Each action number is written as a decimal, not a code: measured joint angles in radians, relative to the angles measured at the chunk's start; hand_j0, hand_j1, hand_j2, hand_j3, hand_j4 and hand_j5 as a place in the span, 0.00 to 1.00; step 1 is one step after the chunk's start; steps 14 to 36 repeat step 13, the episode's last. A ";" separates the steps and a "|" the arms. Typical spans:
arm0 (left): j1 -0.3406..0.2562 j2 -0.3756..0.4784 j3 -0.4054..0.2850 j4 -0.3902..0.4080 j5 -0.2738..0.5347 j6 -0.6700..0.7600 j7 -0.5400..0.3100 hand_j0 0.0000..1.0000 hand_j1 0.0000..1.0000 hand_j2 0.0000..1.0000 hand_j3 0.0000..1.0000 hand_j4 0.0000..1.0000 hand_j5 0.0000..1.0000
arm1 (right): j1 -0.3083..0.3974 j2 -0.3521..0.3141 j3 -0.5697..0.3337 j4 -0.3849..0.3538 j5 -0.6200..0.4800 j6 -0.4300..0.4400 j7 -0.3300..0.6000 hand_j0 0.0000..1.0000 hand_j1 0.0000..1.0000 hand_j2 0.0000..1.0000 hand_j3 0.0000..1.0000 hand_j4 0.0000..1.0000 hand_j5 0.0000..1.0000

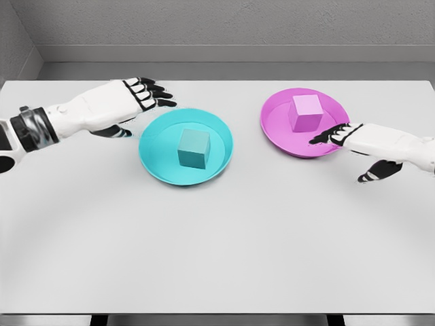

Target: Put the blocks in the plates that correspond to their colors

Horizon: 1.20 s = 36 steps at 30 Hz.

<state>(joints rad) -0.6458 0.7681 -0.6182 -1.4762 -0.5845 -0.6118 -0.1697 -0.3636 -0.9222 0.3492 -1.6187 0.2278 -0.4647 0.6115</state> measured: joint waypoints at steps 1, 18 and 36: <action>0.002 0.039 0.000 -0.005 0.035 0.000 0.000 1.00 1.00 1.00 1.00 1.00 1.00 | 0.000 -0.001 -0.022 0.002 0.000 -0.018 0.000 1.00 1.00 1.00 1.00 1.00 1.00; 0.060 0.199 0.018 -0.013 0.122 0.000 -0.006 1.00 1.00 1.00 1.00 1.00 1.00 | 0.015 -0.003 -0.098 0.016 0.000 -0.061 0.000 1.00 1.00 1.00 1.00 1.00 1.00; 0.060 0.199 0.018 -0.013 0.122 0.000 -0.006 1.00 1.00 1.00 1.00 1.00 1.00 | 0.015 -0.003 -0.098 0.016 0.000 -0.061 0.000 1.00 1.00 1.00 1.00 1.00 1.00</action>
